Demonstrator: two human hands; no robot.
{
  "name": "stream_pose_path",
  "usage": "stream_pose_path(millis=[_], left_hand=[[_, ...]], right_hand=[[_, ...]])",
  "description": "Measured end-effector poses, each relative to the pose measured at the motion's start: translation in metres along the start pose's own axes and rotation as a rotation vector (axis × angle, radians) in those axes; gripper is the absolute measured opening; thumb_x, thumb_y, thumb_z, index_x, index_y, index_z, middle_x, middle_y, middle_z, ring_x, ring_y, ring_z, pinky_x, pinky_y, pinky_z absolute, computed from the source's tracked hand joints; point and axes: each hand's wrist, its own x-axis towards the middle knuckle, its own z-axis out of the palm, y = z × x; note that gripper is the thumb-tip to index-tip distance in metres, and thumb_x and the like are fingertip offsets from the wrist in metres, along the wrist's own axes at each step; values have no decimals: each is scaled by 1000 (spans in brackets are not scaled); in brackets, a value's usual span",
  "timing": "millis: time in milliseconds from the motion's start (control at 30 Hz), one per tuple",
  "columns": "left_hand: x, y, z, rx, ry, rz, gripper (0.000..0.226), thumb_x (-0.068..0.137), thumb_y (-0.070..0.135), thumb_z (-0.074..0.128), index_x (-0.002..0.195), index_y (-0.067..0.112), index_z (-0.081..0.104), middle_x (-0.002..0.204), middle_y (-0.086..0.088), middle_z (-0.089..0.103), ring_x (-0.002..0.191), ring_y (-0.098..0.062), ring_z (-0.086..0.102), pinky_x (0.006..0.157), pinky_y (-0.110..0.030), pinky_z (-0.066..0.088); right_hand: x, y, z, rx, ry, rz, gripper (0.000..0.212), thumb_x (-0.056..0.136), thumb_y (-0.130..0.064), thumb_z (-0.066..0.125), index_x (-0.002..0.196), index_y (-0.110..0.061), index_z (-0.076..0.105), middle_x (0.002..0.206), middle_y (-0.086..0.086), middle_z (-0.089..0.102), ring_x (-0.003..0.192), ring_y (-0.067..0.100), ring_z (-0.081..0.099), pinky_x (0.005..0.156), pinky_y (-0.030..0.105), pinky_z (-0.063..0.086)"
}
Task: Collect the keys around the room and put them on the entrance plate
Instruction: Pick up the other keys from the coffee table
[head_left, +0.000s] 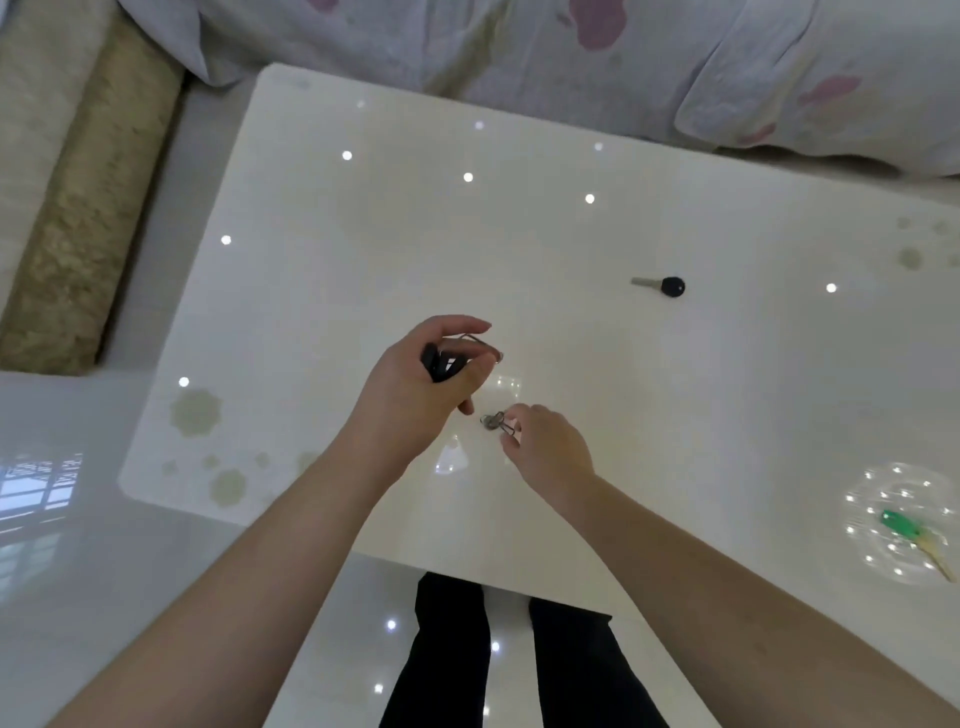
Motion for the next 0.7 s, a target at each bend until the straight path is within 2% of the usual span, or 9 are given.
stream_pose_path(millis=[133,267,367,533,700], left_hand=[[11,-27,9,-26,10,-36,22,90,15,65,107,30,66,97,11,77,57,-12,61,50,-10,40],[14,-46,9,-48,16,-73,20,91,14,65,107,27,66,98,8,77,58,-14,61,48,-12,38],[16,-52,10,-49,23,-93,19,92,14,64,107,26,66,98,7,77,58,-15,62,47,-13,37],[20,-49,18,-42,-7,-91,20,91,17,65,107,29,66,97,7,77,59,-14,62,48,-14,39],[26,-45,28,23,-13,-160,25,89,32,68,113,31,62,87,8,78,58,-9,59,58,-21,42]], right_hand=[[23,13,33,15,27,117,38,91,-34,57,123,-14,48,119,7,52,106,28,54,83,38,47],[29,17,59,58,106,167,27,91,-32,58,111,-15,53,115,7,48,104,27,51,82,36,45],[30,20,63,31,128,126,21,93,-33,55,105,-15,56,111,6,50,100,26,50,81,35,43],[28,33,43,-6,77,48,19,99,-25,44,106,-12,56,102,7,61,91,27,57,77,36,45],[17,45,7,137,160,-38,16,96,-25,53,99,-12,60,90,4,67,80,26,60,70,35,46]])
